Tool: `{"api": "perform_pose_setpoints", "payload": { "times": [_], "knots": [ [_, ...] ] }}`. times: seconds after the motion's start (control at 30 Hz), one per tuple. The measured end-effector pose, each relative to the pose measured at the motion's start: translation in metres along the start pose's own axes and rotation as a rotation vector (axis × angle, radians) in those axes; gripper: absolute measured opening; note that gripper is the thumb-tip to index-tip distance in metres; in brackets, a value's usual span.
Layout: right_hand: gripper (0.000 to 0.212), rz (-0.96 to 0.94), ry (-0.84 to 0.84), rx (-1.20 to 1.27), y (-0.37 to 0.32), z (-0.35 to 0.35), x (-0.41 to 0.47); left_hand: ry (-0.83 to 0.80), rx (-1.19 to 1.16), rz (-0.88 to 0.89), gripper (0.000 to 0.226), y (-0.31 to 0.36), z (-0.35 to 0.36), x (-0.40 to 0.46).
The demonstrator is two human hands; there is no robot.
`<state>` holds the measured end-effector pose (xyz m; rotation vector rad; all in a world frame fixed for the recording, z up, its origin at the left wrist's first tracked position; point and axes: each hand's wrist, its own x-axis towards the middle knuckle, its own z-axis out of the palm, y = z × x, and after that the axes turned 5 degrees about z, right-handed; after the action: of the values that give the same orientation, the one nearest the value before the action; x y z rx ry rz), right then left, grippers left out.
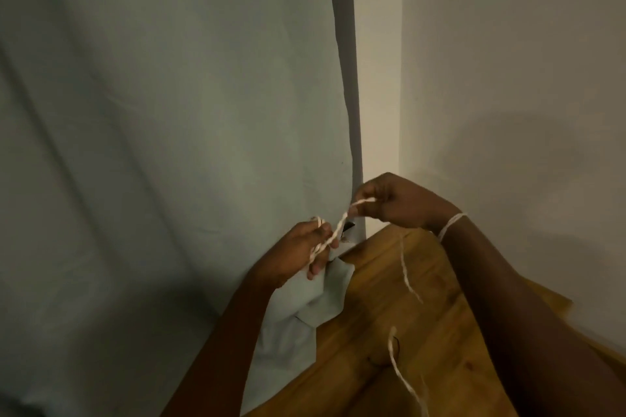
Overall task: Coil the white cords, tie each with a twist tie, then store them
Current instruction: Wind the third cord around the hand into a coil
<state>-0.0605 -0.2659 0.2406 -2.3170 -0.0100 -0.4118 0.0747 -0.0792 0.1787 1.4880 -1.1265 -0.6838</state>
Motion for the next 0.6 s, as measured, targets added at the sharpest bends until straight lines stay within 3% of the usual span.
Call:
{"api": "perform_pose_setpoints", "payload": {
  "times": [0.1,0.17,0.27,0.33,0.4,0.47,0.53,0.6],
  "knots": [
    [0.013,-0.035,0.196,0.135,0.013,0.013,0.014,-0.294,-0.611,0.006,0.043,0.012,0.003,-0.003],
    [0.016,0.014,0.25,0.306,0.022,0.034,0.016,-0.444,-0.844,0.031,0.036,0.021,0.005,-0.005],
    [0.021,0.07,0.201,0.558,0.027,0.071,0.01,-0.508,-1.091,0.198,0.036,0.034,0.013,-0.003],
    [0.022,0.143,0.027,0.665,0.027,0.095,0.002,-0.368,-1.128,0.297,0.042,0.048,0.016,0.0],
    [0.029,0.212,-0.203,0.623,0.022,0.11,-0.006,-0.078,-0.922,0.334,0.047,0.055,0.012,0.003],
    [0.034,0.204,-0.345,0.355,0.017,0.109,-0.012,0.148,-0.549,0.313,0.048,0.052,0.003,0.007],
    [0.028,0.176,-0.357,0.091,0.016,0.096,-0.014,0.331,-0.044,0.273,0.033,0.041,-0.006,0.009],
    [0.012,0.176,-0.305,-0.14,0.014,0.075,-0.015,0.346,0.426,0.242,0.026,0.025,-0.013,0.009]
  ]
}}
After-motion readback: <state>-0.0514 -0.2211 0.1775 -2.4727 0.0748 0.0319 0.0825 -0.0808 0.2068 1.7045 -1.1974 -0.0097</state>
